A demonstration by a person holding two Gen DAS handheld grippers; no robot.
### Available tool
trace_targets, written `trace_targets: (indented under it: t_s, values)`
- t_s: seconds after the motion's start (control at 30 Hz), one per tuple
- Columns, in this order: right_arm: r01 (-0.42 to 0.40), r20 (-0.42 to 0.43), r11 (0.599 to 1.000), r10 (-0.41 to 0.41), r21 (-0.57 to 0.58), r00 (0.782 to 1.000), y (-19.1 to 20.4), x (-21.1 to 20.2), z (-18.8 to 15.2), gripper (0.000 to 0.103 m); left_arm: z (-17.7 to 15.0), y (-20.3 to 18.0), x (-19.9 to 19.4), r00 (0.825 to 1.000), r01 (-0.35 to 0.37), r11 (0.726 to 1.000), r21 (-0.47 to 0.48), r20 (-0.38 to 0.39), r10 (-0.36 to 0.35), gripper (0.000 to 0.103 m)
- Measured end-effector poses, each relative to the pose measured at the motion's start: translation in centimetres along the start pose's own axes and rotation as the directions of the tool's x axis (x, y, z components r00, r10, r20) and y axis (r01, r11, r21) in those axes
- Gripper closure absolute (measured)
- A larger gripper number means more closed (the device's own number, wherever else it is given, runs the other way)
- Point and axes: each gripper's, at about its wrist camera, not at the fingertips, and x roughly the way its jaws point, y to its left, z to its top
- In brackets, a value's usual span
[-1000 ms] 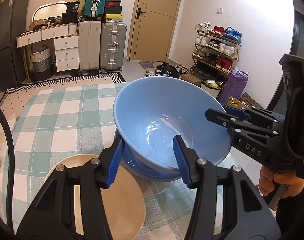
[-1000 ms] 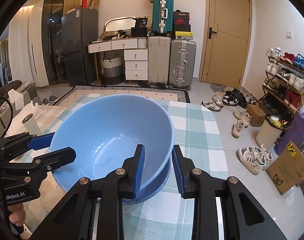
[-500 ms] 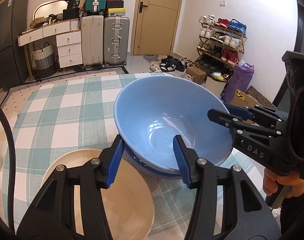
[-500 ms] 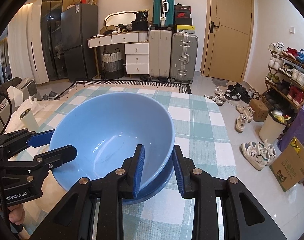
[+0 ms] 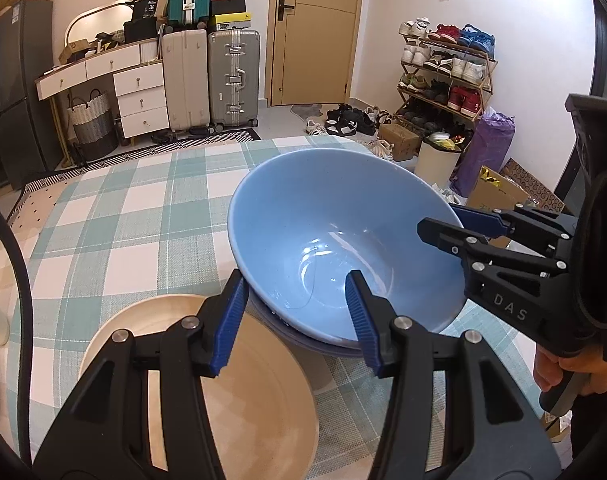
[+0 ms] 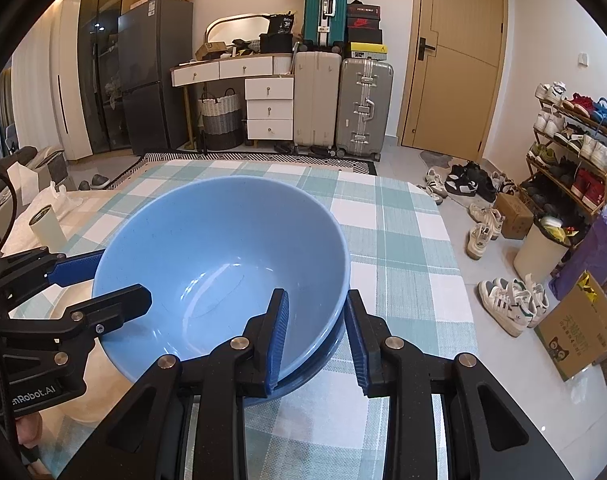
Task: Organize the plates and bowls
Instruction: 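Lower the held bowl into the nested blue bowls with both grippers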
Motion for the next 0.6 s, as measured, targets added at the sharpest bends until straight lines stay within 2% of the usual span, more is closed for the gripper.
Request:
trace_targets:
  t_s: [0.3, 0.6]
  values:
    - [0.017, -0.011, 1.000, -0.017, -0.017, 1.000, 0.1, 0.8, -0.8, 0.073, 0.0, -0.5, 1.8, 0.999, -0.041, 0.998, 0.045, 0.001, 0.041, 0.056]
    - [0.026, -0.021, 0.999, -0.027, -0.024, 0.999, 0.0, 1.3, -1.1, 0.073, -0.4, -0.5, 3.1, 0.999, -0.053, 0.997, 0.064, -0.011, 0.053, 0.056]
